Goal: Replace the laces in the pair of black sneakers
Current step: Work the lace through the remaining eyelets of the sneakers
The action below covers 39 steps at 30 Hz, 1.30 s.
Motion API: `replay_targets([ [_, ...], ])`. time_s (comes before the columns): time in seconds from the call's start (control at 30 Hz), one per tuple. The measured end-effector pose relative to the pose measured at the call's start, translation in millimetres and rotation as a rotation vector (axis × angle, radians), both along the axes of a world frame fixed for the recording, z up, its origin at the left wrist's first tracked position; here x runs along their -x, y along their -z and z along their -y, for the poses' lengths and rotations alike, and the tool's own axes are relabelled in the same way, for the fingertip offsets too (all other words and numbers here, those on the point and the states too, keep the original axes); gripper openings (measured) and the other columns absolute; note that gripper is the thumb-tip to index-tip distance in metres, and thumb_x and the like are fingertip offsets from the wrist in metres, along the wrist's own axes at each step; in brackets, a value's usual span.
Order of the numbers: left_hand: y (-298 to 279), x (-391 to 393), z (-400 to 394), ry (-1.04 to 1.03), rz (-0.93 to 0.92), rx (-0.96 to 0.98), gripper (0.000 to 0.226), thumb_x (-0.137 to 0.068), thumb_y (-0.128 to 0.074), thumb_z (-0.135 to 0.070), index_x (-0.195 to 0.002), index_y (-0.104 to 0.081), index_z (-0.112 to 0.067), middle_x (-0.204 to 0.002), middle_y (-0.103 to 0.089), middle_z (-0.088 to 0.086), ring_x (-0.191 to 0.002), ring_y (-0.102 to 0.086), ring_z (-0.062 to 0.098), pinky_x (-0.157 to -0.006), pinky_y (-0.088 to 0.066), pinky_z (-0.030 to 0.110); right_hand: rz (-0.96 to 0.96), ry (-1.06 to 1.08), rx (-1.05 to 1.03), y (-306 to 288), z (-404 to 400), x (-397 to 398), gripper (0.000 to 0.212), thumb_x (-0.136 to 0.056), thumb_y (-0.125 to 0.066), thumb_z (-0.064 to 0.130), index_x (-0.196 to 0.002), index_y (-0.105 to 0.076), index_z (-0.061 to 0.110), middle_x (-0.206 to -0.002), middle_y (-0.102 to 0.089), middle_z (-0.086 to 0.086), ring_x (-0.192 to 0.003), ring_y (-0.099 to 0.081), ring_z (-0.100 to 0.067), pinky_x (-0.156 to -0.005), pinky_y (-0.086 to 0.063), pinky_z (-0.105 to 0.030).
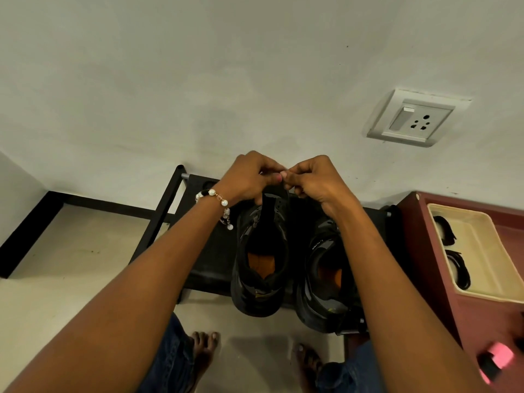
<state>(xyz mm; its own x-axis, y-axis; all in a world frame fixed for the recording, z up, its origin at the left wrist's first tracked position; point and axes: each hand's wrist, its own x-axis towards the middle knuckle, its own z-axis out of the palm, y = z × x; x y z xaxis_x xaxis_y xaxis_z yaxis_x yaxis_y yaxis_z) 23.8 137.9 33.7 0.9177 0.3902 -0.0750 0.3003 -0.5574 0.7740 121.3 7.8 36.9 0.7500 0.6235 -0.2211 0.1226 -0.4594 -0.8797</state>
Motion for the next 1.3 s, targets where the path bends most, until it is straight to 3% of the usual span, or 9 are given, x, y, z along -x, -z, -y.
replay_targets([
  [0.17, 6, 1, -14, -0.188, 0.001, -0.054, 0.01, -0.089, -0.068, -0.015, -0.09, -0.075, -0.008, -0.076, -0.072, 0.004, -0.045, -0.056, 0.0, -0.053, -0.052, 0.017, -0.064, 0.009, 0.011, -1, 6, -4, 0.015, -0.084, -0.076, 0.018, -0.084, -0.074, 0.003, -0.07, -0.07, -0.007, -0.053, -0.053, -0.009, -0.054, -0.045, -0.022],
  [0.27, 19, 5, -40, -0.471, -0.025, -0.15, 0.015, -0.088, -0.067, -0.017, -0.089, -0.074, -0.005, -0.087, -0.072, 0.011, -0.08, -0.068, 0.02, -0.077, -0.058, 0.037, -0.052, 0.031, 0.075, 0, 13, -10, 0.014, -0.085, -0.075, 0.015, -0.085, -0.072, 0.001, -0.068, -0.068, -0.006, -0.049, -0.052, -0.007, -0.049, -0.043, -0.019],
  [0.4, 24, 11, -45, -0.506, -0.162, -0.381, 0.022, -0.088, -0.064, -0.023, -0.102, -0.069, -0.007, -0.107, -0.066, 0.016, -0.097, -0.063, 0.034, -0.073, -0.049, 0.034, -0.02, 0.065, 0.109, 2, 15, -14, 0.013, -0.085, -0.074, 0.014, -0.083, -0.072, 0.002, -0.066, -0.068, -0.005, -0.05, -0.053, -0.007, -0.047, -0.041, -0.018],
  [0.53, 7, 3, -11, -0.094, -0.051, -0.108, 0.027, -0.089, -0.068, -0.027, -0.114, -0.07, -0.02, -0.119, -0.065, -0.003, -0.057, -0.065, 0.013, -0.073, -0.051, 0.015, -0.059, 0.013, 0.041, 0, 5, -5, 0.015, -0.084, -0.075, 0.017, -0.085, -0.073, 0.002, -0.07, -0.071, -0.007, -0.054, -0.056, -0.009, -0.055, -0.046, -0.021],
  [0.67, 3, -2, -2, -0.07, -0.029, -0.079, 0.013, -0.088, -0.069, -0.021, -0.091, -0.075, -0.01, -0.084, -0.074, 0.006, -0.035, -0.052, 0.0, -0.048, -0.041, 0.008, -0.081, 0.002, 0.015, 0, 4, -3, 0.017, -0.083, -0.077, 0.017, -0.085, -0.074, 0.001, -0.07, -0.071, -0.009, -0.054, -0.055, -0.011, -0.056, -0.046, -0.024],
  [0.87, 15, 10, -33, -0.467, -0.187, -0.284, 0.027, -0.088, -0.068, -0.026, -0.096, -0.068, -0.001, -0.098, -0.068, 0.018, -0.089, -0.065, 0.031, -0.074, -0.051, 0.034, -0.071, 0.025, 0.134, 5, 15, -14, 0.013, -0.087, -0.071, 0.011, -0.09, -0.073, -0.001, -0.072, -0.07, -0.007, -0.054, -0.055, -0.01, -0.054, -0.045, -0.022],
  [1.07, 16, 6, -14, -0.235, -0.227, -0.461, 0.038, -0.088, -0.067, -0.028, -0.122, -0.062, -0.013, -0.125, -0.058, 0.011, -0.112, -0.057, 0.029, -0.083, -0.044, 0.034, -0.064, -0.055, 0.15, 7, 5, -4, 0.026, -0.095, -0.046, -0.01, -0.103, -0.069, -0.001, -0.085, -0.071, -0.014, -0.065, -0.064, -0.014, -0.067, -0.055, -0.025],
  [1.2, 9, -6, 3, 0.032, -0.046, -0.138, 0.037, -0.089, -0.069, -0.02, -0.125, -0.064, -0.018, -0.122, -0.066, 0.003, -0.052, -0.06, 0.0, -0.063, -0.049, 0.011, -0.123, 0.009, 0.038, 7, -1, 5, 0.008, -0.091, -0.064, 0.002, -0.098, -0.063, -0.002, -0.082, -0.073, -0.017, -0.067, -0.073, -0.026, -0.065, -0.06, -0.032],
  [1.3, 12, -5, 3, 0.027, -0.024, -0.052, 0.026, -0.087, -0.07, -0.016, -0.113, -0.072, -0.017, -0.1, -0.074, 0.0, -0.034, -0.053, 0.003, -0.05, -0.045, 0.008, -0.146, 0.084, -0.006, 8, 1, 7, 0.015, -0.085, -0.074, 0.01, -0.084, -0.064, 0.0, -0.074, -0.073, -0.016, -0.061, -0.072, -0.024, -0.059, -0.06, -0.031],
])
